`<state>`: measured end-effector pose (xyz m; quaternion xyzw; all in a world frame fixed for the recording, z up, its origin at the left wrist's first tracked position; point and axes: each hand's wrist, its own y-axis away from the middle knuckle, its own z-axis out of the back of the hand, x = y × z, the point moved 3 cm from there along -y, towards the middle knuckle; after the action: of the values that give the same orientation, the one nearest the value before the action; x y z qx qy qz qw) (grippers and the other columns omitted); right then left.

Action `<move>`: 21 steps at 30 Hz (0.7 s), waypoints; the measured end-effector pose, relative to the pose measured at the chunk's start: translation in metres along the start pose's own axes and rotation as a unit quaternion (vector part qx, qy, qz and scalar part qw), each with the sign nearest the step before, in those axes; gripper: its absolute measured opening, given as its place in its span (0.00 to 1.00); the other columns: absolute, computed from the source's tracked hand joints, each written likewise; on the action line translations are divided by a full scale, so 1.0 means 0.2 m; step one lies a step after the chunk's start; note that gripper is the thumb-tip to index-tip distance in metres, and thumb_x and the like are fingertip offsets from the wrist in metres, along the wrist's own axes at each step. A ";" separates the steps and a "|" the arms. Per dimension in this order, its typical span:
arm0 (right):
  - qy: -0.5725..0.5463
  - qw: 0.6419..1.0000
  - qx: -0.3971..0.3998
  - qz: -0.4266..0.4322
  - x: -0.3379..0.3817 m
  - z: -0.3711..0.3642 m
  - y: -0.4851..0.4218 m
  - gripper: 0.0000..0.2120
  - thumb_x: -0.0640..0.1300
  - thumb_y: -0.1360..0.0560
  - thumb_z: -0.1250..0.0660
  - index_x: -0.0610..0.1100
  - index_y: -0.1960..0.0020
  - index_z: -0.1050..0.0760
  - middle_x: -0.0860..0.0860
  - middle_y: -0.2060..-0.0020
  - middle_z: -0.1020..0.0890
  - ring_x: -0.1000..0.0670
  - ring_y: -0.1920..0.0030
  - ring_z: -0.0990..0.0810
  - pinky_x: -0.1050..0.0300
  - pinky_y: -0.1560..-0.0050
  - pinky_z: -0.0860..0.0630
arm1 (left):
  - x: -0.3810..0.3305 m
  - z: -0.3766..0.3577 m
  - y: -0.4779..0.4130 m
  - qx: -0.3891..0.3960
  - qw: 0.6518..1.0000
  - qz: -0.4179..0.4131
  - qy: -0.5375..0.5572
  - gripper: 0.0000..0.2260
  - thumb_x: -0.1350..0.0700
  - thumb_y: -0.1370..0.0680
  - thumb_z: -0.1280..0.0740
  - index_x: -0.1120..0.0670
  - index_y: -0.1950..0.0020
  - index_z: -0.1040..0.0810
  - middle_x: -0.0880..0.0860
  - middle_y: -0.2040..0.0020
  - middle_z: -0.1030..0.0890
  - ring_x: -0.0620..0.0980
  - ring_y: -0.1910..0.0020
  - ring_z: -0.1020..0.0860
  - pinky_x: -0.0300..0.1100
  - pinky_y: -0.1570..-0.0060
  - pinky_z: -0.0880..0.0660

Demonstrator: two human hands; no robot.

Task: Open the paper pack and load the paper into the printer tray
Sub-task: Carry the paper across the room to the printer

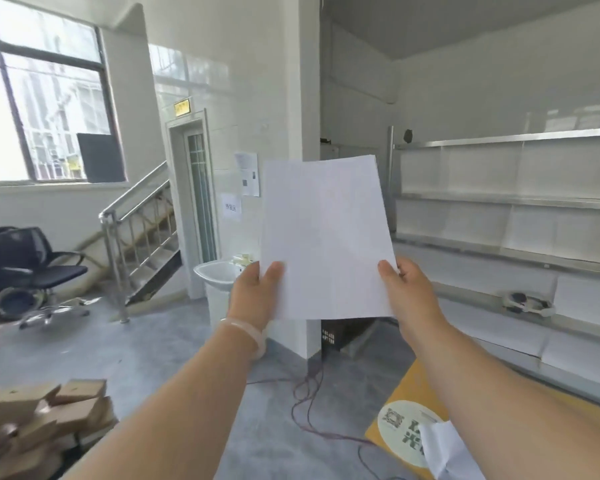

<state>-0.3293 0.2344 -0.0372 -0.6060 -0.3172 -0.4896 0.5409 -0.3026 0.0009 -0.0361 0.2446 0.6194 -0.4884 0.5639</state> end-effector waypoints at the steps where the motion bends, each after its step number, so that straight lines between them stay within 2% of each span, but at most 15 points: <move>1: -0.011 1.000 0.016 0.002 0.01 -0.12 0.00 0.04 0.47 0.21 0.39 0.49 0.52 0.26 0.56 0.60 0.21 0.53 0.60 0.23 0.55 0.57 0.26 | 0.02 0.12 -0.03 -0.021 1.000 0.005 -0.013 0.14 0.47 0.24 0.36 0.57 0.60 0.26 0.49 0.66 0.26 0.49 0.66 0.28 0.40 0.67 0.32; 3: -0.015 0.998 0.055 0.010 0.05 -0.38 0.03 0.07 0.49 0.22 0.38 0.47 0.50 0.24 0.54 0.58 0.19 0.49 0.56 0.21 0.53 0.53 0.25 | 0.07 0.37 -0.08 -0.064 0.998 0.007 -0.030 0.15 0.45 0.25 0.36 0.56 0.60 0.25 0.49 0.65 0.25 0.50 0.65 0.27 0.42 0.64 0.31; 5: -0.023 0.995 0.098 0.013 0.10 -0.66 0.09 0.15 0.53 0.23 0.39 0.46 0.42 0.24 0.51 0.50 0.18 0.46 0.48 0.20 0.50 0.46 0.25 | 0.09 0.65 -0.12 -0.111 0.992 0.005 -0.058 0.19 0.43 0.27 0.36 0.60 0.58 0.26 0.50 0.64 0.26 0.52 0.64 0.28 0.45 0.61 0.31; 7: -0.027 0.989 0.144 0.008 0.18 -0.92 0.17 0.21 0.56 0.24 0.40 0.47 0.35 0.28 0.51 0.42 0.20 0.45 0.42 0.22 0.46 0.40 0.25 | 0.09 0.92 -0.13 -0.153 0.985 0.001 -0.077 0.19 0.45 0.25 0.36 0.63 0.56 0.25 0.53 0.63 0.26 0.52 0.64 0.29 0.44 0.63 0.31; 9: -0.033 0.983 0.182 0.017 0.26 -1.18 0.26 0.22 0.55 0.24 0.41 0.46 0.34 0.28 0.48 0.43 0.20 0.44 0.42 0.22 0.44 0.38 0.26 | 0.09 1.19 -0.13 -0.184 0.977 0.000 -0.104 0.18 0.47 0.24 0.37 0.63 0.54 0.24 0.56 0.61 0.23 0.54 0.63 0.27 0.44 0.65 0.30; 10: -0.037 0.979 0.198 0.024 0.30 -1.30 0.31 0.21 0.54 0.23 0.41 0.45 0.35 0.28 0.46 0.44 0.20 0.43 0.43 0.22 0.43 0.38 0.26 | 0.10 1.32 -0.13 -0.198 0.974 0.000 -0.114 0.17 0.46 0.23 0.37 0.62 0.54 0.24 0.57 0.59 0.21 0.56 0.62 0.25 0.45 0.62 0.28; 13: -0.053 0.966 0.249 0.036 0.39 -1.65 0.46 0.21 0.54 0.24 0.41 0.44 0.37 0.27 0.46 0.47 0.20 0.43 0.45 0.22 0.46 0.42 0.26 | 0.14 1.70 -0.08 -0.248 0.961 0.000 -0.122 0.14 0.46 0.23 0.38 0.56 0.53 0.23 0.55 0.56 0.19 0.58 0.56 0.21 0.49 0.54 0.24; 16: -0.091 0.945 0.310 0.042 0.47 -1.96 0.64 0.14 0.50 0.22 0.40 0.42 0.44 0.25 0.43 0.55 0.22 0.41 0.53 0.23 0.50 0.50 0.27 | 0.14 2.02 0.03 -0.310 0.942 0.010 -0.126 0.10 0.47 0.22 0.39 0.52 0.52 0.24 0.50 0.58 0.20 0.52 0.58 0.21 0.43 0.63 0.24; 18: -0.115 0.926 0.356 0.046 0.53 -2.16 0.77 0.11 0.50 0.22 0.40 0.44 0.47 0.25 0.43 0.54 0.20 0.41 0.53 0.21 0.53 0.55 0.26 | 0.12 2.21 0.12 -0.356 0.923 0.015 -0.148 0.10 0.48 0.21 0.39 0.54 0.50 0.24 0.50 0.58 0.21 0.50 0.60 0.22 0.41 0.65 0.27; 20: -0.137 0.905 0.398 0.055 0.60 -2.34 0.90 0.09 0.49 0.22 0.40 0.46 0.47 0.25 0.47 0.54 0.20 0.47 0.55 0.22 0.58 0.62 0.28 | 0.11 2.39 0.22 -0.398 0.903 0.020 -0.159 0.11 0.49 0.22 0.39 0.54 0.48 0.24 0.51 0.56 0.20 0.52 0.57 0.22 0.45 0.57 0.26; 21: -0.149 0.894 0.418 0.056 0.63 -2.42 0.97 0.10 0.49 0.21 0.40 0.46 0.44 0.24 0.49 0.53 0.20 0.49 0.55 0.22 0.58 0.62 0.28 | 0.11 2.48 0.27 -0.416 0.894 0.024 -0.165 0.10 0.49 0.22 0.39 0.54 0.48 0.24 0.52 0.55 0.20 0.53 0.56 0.22 0.47 0.54 0.25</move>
<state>-0.2331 -0.2935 -0.0168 -0.4066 -0.5351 -0.1839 0.7174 -0.0334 -0.4193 -0.0188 -0.0812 0.6582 -0.2054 0.7197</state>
